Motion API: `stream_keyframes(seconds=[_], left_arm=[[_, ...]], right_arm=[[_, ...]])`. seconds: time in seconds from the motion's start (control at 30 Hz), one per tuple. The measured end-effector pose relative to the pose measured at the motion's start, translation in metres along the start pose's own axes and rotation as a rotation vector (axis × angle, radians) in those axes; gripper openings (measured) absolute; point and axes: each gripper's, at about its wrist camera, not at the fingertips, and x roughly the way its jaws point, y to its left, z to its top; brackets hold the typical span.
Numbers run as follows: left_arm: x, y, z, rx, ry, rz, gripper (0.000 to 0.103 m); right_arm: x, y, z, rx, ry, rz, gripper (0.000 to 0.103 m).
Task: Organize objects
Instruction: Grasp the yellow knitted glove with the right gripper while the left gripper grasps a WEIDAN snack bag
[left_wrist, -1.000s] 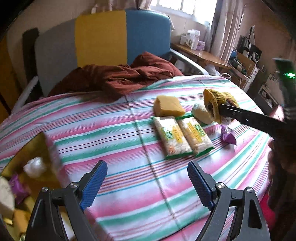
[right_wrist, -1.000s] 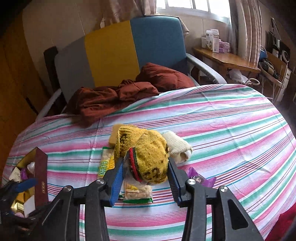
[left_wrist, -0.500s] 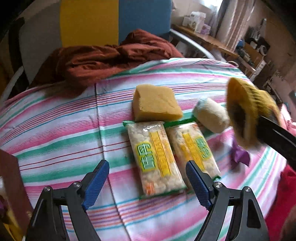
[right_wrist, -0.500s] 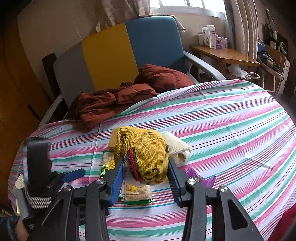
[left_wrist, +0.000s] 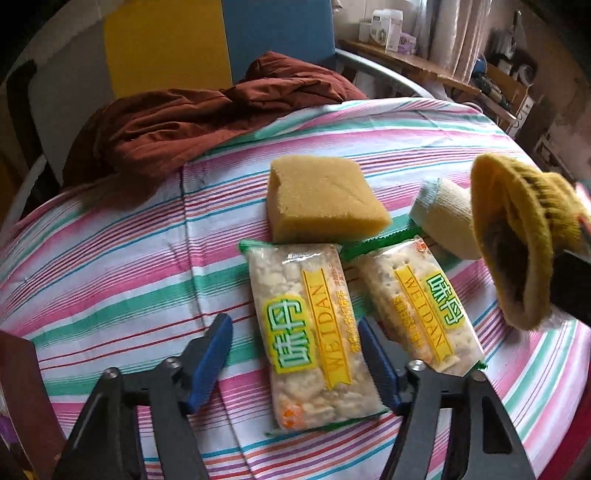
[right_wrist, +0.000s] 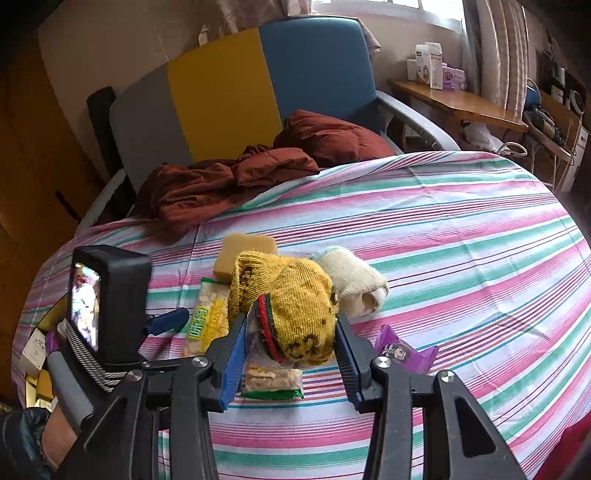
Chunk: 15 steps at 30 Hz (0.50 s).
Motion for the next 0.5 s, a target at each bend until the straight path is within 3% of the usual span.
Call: stream_keyframes(seconds=[0.03,0.1,0.5], left_arm=[[-0.002,0.002,-0.001,0.000,-0.003,0.005,0.052],[-0.007,0.010,-0.005,-0.008,-0.007,-0.005,0.045],[-0.034,0.012,-0.048,-0.014,-0.042,0.015,0.045]], right_arm=[[0.001,0.000,0.000,-0.001,0.003,0.001,0.045],[0.004,0.001,-0.001,-0.007,0.012,0.003,0.045],[0.017,0.023,-0.009,-0.090,0.054,0.042,0.045]])
